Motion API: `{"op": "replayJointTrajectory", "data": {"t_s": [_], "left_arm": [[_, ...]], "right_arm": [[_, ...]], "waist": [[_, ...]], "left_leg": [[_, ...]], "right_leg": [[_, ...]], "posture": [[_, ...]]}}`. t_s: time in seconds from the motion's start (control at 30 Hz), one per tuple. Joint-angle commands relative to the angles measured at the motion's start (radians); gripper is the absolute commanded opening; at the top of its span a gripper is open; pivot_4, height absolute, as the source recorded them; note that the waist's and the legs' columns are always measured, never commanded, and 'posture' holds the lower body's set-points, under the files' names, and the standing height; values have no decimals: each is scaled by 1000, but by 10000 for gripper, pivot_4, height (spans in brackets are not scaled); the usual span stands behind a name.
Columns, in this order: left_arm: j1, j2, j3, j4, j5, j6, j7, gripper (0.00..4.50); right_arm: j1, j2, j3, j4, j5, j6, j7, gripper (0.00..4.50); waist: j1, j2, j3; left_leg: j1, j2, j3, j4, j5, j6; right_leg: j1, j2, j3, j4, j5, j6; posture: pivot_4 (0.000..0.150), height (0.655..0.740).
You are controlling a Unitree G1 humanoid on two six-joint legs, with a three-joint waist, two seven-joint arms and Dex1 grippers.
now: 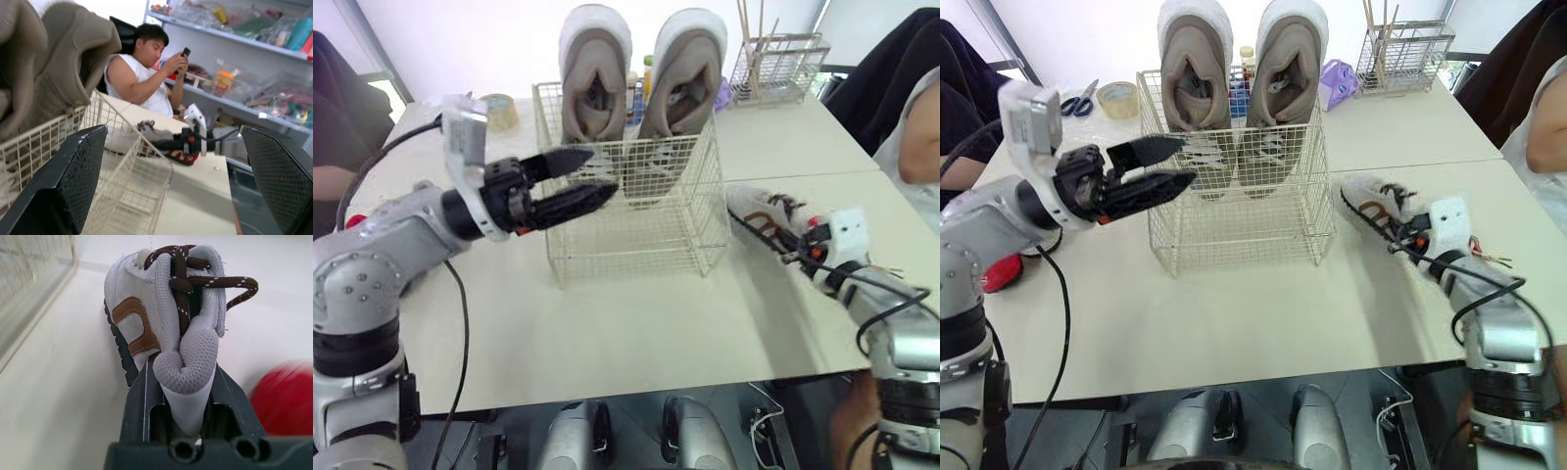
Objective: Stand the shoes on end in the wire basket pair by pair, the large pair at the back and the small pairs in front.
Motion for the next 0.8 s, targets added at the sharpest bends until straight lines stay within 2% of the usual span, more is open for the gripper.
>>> {"op": "replayJointTrajectory", "data": {"t_s": [0.03,0.17,0.3,0.43,0.57,0.67,0.8], "left_arm": [[-58,28,17,81,1,7,-58,45000],[-129,35,10,201,0,39,-120,45000],[-216,36,4,318,5,77,-178,45000],[-310,27,7,432,17,110,-227,45000],[-366,45,-2,506,62,127,-297,45000],[-396,57,-6,526,88,146,-333,45000],[-399,89,17,490,53,217,-358,45000]], "right_arm": [[-84,-177,-76,-79,-31,-81,89,2237],[-201,-382,-98,-8,-76,-255,205,2237],[-381,-458,-64,36,-34,-398,309,2237],[-608,-418,52,50,-6,-465,380,2237],[-780,-326,177,55,25,-510,487,2237],[-841,-274,234,81,31,-542,573,2237],[-884,-188,298,143,27,-599,655,2237]], "waist": [[0,0,0],[0,0,1],[-2,-1,1],[-6,-1,1],[-9,-1,1],[-7,-2,1],[-2,-3,1]], "left_leg": [[0,0,0,0,0,0],[0,0,1,0,0,0],[0,0,1,0,0,0],[0,0,1,0,0,0],[0,1,1,0,0,0],[0,1,2,1,0,0],[0,0,2,1,0,0]], "right_leg": [[0,0,0,0,0,0],[-1,0,0,0,-1,0],[-1,0,0,0,-1,0],[-1,0,0,0,-1,0],[-1,0,1,0,0,0],[-1,0,1,1,0,0],[-1,0,0,1,0,0]], "posture": [[1500,7400],[1500,7400],[1500,7400],[1500,7400],[1500,7400],[1500,7400],[1500,7400]]}}
